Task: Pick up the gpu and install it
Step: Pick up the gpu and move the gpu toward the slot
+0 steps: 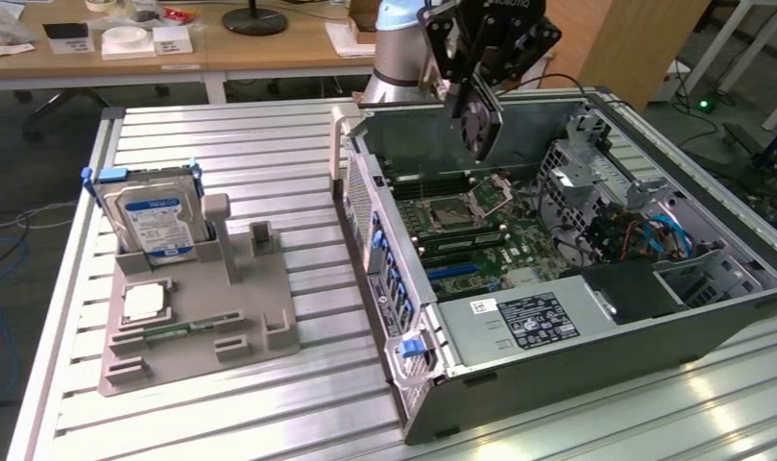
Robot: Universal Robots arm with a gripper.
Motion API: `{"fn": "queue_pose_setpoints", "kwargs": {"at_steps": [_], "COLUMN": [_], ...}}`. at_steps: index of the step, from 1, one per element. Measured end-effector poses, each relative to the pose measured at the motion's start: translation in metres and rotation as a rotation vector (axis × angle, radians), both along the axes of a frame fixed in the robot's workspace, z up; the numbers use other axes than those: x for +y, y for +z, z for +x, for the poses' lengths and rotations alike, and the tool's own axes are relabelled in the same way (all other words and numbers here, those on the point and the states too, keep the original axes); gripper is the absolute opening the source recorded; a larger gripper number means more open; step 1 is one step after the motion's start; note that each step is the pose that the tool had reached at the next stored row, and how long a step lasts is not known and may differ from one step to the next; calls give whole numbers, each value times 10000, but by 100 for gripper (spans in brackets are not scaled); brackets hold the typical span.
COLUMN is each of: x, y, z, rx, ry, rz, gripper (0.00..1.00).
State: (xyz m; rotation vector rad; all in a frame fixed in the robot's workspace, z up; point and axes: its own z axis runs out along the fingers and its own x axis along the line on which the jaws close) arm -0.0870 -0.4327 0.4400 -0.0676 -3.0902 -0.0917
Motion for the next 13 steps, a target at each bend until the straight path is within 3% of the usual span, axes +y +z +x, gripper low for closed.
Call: {"fn": "queue_pose_setpoints", "kwargs": {"at_steps": [9, 13], "x": [0, 0], "y": [-9, -20], "z": [135, 182], "rx": [-2, -45], "ry": [12, 20], "rz": [-2, -1], "gripper": [28, 28]}}
